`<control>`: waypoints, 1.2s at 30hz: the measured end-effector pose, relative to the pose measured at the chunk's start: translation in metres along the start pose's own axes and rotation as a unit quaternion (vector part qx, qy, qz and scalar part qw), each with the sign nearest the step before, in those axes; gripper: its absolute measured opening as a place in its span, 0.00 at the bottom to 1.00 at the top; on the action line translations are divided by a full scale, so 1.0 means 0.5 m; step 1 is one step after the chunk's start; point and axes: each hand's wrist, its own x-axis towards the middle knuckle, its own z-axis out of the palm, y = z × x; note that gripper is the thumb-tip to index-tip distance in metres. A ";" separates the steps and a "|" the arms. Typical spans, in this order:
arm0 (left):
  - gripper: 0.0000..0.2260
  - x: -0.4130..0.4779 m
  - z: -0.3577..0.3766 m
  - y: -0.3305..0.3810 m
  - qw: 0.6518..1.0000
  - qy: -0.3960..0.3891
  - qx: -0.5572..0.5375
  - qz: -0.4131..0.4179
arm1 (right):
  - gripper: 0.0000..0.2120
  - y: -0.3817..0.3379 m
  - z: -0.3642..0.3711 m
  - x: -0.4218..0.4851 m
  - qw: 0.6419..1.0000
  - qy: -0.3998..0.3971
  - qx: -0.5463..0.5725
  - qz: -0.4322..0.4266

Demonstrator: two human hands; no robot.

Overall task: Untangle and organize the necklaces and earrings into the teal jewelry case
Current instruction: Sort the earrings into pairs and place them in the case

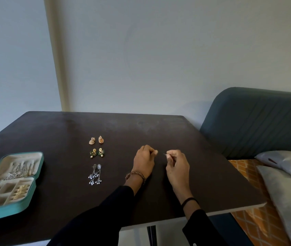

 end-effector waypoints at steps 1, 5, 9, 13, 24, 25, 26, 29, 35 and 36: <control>0.06 -0.006 -0.005 0.002 1.000 0.004 -0.020 -0.012 | 0.08 -0.002 -0.002 -0.004 1.000 -0.001 0.002 -0.005; 0.05 -0.037 -0.022 0.008 0.997 0.009 -0.070 -0.044 | 0.06 -0.009 -0.008 -0.024 0.999 0.003 0.022 -0.033; 0.01 -0.074 -0.040 0.009 0.992 0.008 -0.110 -0.055 | 0.05 -0.018 -0.017 -0.055 0.999 -0.011 0.037 -0.035; 0.07 -0.114 -0.062 0.016 0.986 -0.011 -0.160 -0.051 | 0.05 -0.031 -0.032 -0.083 0.997 -0.038 0.062 -0.023; 0.13 -0.227 -0.154 0.027 0.915 -0.088 -0.379 -0.107 | 0.07 -0.071 -0.074 -0.172 0.985 -0.115 0.126 0.018; 0.12 -0.235 -0.160 0.030 0.907 -0.093 -0.394 -0.113 | 0.07 -0.074 -0.076 -0.178 0.985 -0.120 0.125 0.020; 0.12 -0.243 -0.167 0.033 0.899 -0.095 -0.410 -0.121 | 0.07 -0.081 -0.079 -0.185 0.984 -0.125 0.125 0.024; 0.10 -0.264 -0.183 0.039 0.880 -0.086 -0.445 -0.144 | 0.07 -0.102 -0.084 -0.206 0.975 -0.134 0.170 0.052; 0.09 -0.313 -0.233 0.051 0.853 -0.077 -0.478 -0.195 | 0.08 -0.156 -0.093 -0.249 0.939 -0.132 0.290 0.128; 0.11 -0.320 -0.245 0.054 0.853 -0.076 -0.476 -0.201 | 0.08 -0.166 -0.095 -0.256 0.938 -0.138 0.293 0.127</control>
